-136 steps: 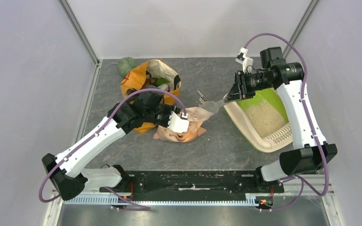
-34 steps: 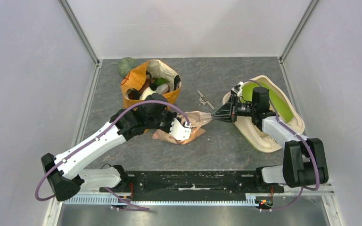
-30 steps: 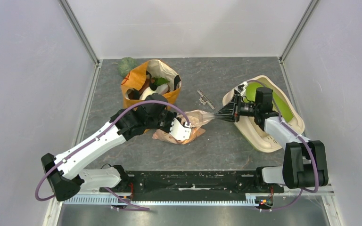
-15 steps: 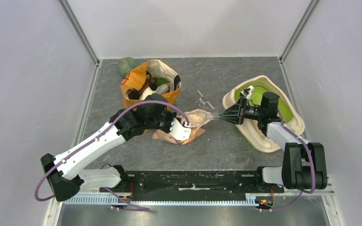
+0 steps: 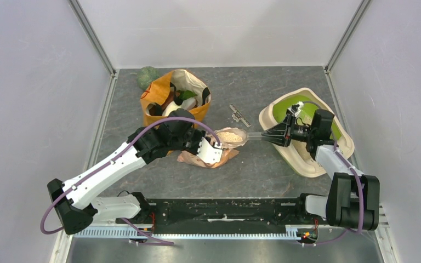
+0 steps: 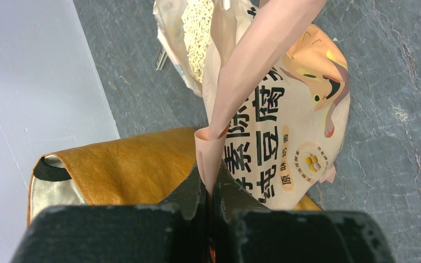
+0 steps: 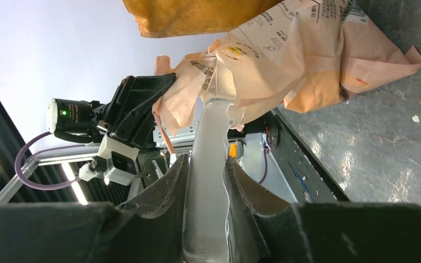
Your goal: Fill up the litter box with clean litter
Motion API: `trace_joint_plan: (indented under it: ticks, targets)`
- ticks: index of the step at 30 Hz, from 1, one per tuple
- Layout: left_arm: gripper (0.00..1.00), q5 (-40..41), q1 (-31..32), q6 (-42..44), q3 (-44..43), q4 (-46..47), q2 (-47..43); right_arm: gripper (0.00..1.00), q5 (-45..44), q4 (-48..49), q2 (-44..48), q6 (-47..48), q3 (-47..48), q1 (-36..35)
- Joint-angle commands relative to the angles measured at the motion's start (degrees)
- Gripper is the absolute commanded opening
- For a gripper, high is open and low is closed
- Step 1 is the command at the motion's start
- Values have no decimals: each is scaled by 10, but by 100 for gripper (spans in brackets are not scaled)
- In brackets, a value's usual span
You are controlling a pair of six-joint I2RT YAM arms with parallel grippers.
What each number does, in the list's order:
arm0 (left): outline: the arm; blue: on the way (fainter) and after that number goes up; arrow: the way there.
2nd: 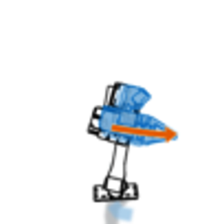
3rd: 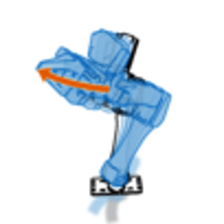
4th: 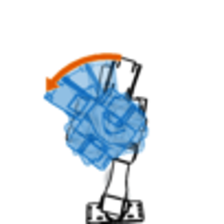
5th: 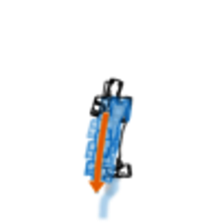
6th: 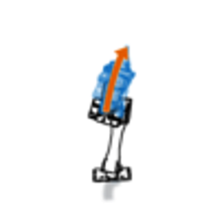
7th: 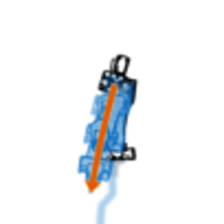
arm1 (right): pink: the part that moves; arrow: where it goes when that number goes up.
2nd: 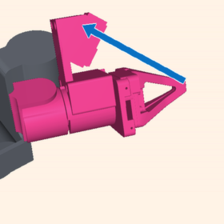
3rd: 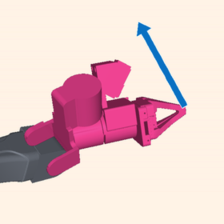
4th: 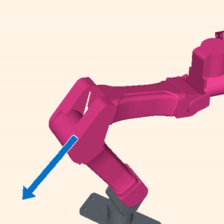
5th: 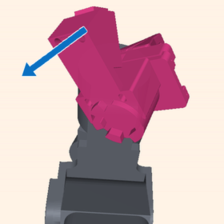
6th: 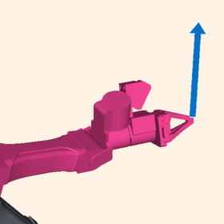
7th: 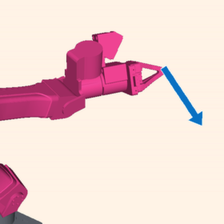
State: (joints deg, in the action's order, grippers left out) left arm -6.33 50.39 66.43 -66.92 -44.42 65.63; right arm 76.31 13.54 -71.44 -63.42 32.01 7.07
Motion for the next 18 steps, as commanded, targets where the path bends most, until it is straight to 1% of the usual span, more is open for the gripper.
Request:
trace_joint_plan:
  ticks: [1, 11, 13, 15, 18]
  targets:
    - [2, -20, 7, -16, -18, 7, -15, 0, 32, -93, 17, 78, 22, 13]
    - [2, -19, 7, -9, -24, 2, -9, 0, 65, -111, 26, 82, 33, 56]
    - [2, -19, 7, -9, -26, 0, -8, 0, 70, -134, 33, 100, 40, 57]
    - [2, -18, 7, -7, -26, 0, -7, 0, 75, -206, 38, 147, 55, 58]
    - [2, -14, 7, -8, -27, -1, -5, 0, 82, -274, 41, 200, 78, 63]
